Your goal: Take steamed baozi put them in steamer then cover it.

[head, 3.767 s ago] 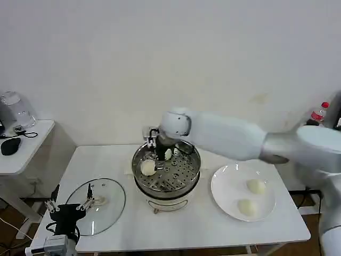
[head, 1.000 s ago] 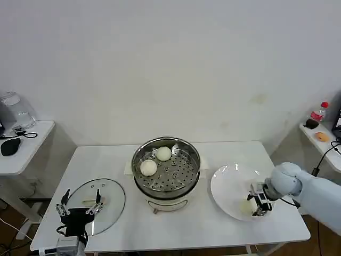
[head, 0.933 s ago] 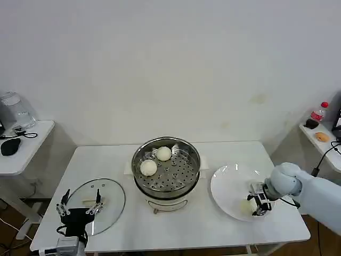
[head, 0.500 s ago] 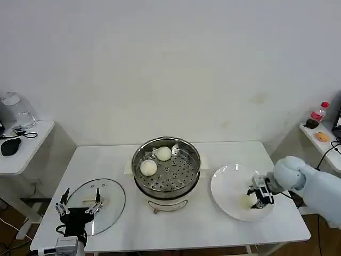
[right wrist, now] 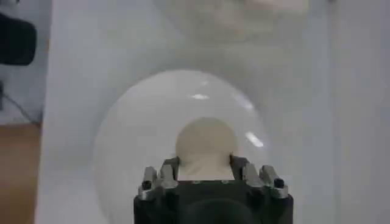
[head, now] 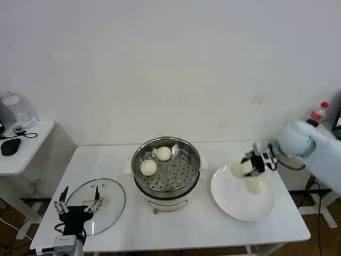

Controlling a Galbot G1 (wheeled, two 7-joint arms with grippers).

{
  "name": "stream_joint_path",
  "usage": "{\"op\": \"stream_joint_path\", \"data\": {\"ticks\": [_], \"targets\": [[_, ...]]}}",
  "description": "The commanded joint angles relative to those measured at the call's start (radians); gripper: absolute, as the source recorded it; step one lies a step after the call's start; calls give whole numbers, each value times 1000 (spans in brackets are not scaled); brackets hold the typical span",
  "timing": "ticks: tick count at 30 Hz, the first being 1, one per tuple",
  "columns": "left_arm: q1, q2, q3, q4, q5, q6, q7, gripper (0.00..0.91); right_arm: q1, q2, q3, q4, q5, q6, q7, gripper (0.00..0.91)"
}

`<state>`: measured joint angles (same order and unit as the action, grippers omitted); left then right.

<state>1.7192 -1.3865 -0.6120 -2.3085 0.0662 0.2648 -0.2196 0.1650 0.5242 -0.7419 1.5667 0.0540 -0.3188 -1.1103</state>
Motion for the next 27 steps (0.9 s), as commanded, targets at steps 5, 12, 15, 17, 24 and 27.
{"op": "stream_joint_path", "data": {"ticks": [5, 12, 15, 17, 24, 27], "targets": [[-3, 2, -8, 6, 0, 2, 0, 907, 386, 210, -183, -17, 129, 0, -3, 584], [-7, 3, -21, 7, 2, 5, 1, 907, 414, 416, -261, -81, 138, 12, -1, 584], [-6, 0, -31, -2, 2, 8, 2, 907, 386, 497, -275, -116, 130, 29, -3, 584], [-3, -2, -39, -7, 1, 9, 2, 907, 357, 545, -282, -135, 126, 45, -10, 584], [7, -5, -56, -7, -1, 6, 2, 907, 308, 637, -337, -167, 105, 113, -17, 584], [9, -10, -57, -8, 0, 6, 2, 907, 293, 666, -348, -177, 100, 148, -19, 574]]}}
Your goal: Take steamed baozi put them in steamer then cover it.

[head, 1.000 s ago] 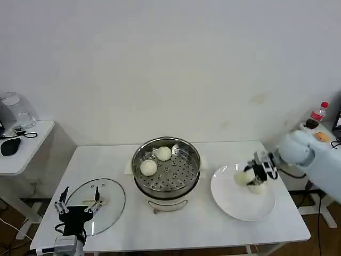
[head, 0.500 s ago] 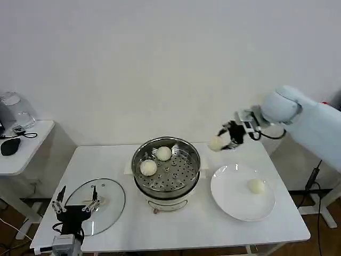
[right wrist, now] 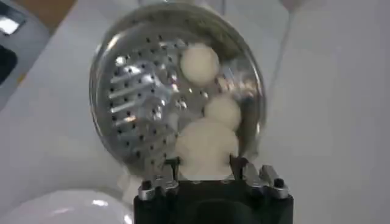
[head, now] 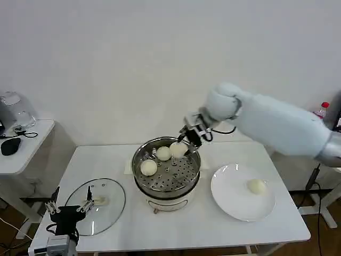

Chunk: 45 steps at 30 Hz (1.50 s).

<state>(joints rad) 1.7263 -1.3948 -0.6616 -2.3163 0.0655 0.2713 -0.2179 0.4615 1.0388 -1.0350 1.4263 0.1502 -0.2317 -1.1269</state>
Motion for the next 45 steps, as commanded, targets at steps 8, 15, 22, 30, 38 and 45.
{"op": "stream_joint_path", "data": {"ticks": [8, 15, 22, 30, 38, 45], "targets": [[7, -6, -10, -3, 1, -2, -1, 907, -29, 175, -102, -53, -65, 148, -14, 574], [10, -10, -9, -2, 0, -4, -1, 907, -32, 171, -118, -54, -101, 186, -44, 574], [7, -10, -7, -2, 0, -5, -1, 907, -31, 160, -128, -47, -101, 216, -67, 574], [5, -9, -6, -2, 0, -4, -1, 907, -32, 151, -132, -44, -108, 228, -101, 574], [4, -12, -5, -1, 0, -5, -2, 907, -39, 145, -134, -42, -103, 233, -99, 736], [2, -13, -3, 1, 0, -5, -2, 907, -33, 127, -119, -33, -86, 237, -79, 907]]}}
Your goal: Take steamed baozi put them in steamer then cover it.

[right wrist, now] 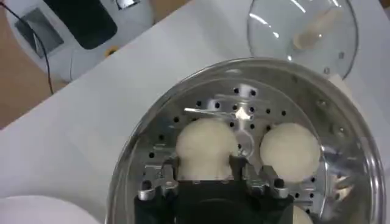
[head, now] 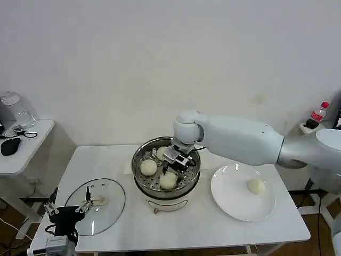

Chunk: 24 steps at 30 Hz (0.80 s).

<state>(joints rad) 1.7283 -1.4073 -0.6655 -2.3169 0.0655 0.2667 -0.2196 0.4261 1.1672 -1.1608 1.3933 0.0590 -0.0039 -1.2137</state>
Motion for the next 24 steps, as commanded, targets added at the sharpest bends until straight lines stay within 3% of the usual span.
{"op": "stream_joint_path", "data": {"ticks": [1, 7, 10, 15, 24], "targets": [[-1, 0, 2, 2, 0, 0, 0, 907, 4, -6, 12, 1, 9, 8, 14, 907], [-7, 8, 6, 6, -3, 0, 1, 907, 43, -56, 43, 19, 60, -44, 50, 907], [-11, 18, 6, 7, -12, 1, 1, 907, 59, -121, 87, 21, 111, -144, 92, 907], [-21, 43, 2, 7, -31, 3, 3, 907, 102, -270, 129, 22, 145, -266, 141, 907], [-42, 80, 21, 15, -43, 8, 6, 907, 100, -585, 104, 131, 77, -324, 146, 907]]}}
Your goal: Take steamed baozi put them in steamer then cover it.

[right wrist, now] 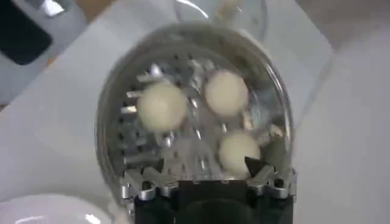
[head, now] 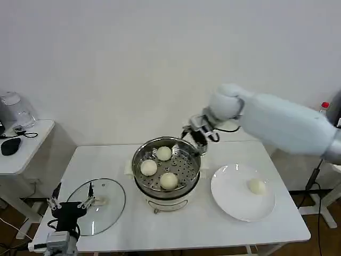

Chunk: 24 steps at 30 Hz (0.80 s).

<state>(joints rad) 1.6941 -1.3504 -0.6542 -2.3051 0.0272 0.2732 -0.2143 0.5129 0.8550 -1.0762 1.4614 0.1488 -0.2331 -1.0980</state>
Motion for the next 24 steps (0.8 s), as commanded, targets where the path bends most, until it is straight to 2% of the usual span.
{"op": "stream_joint_path", "data": {"ticks": [1, 6, 10, 16, 24], "targets": [[-10, 25, 16, 3, -5, 2, 1, 907, -9, -312, 20, 64, -39, -83, 23, 907], [-15, 23, 43, 6, 1, 2, 0, 907, -110, -407, 40, 62, -131, -41, 6, 907], [-9, 25, 50, 17, 8, -2, -1, 907, -273, -443, 165, 53, -215, -11, 5, 907], [-7, 24, 48, 22, 11, -2, -1, 907, -501, -431, 311, 4, -283, 9, 13, 907], [4, 18, 37, 22, 15, -2, -2, 907, -633, -376, 412, -70, -335, 18, -2, 907]]}}
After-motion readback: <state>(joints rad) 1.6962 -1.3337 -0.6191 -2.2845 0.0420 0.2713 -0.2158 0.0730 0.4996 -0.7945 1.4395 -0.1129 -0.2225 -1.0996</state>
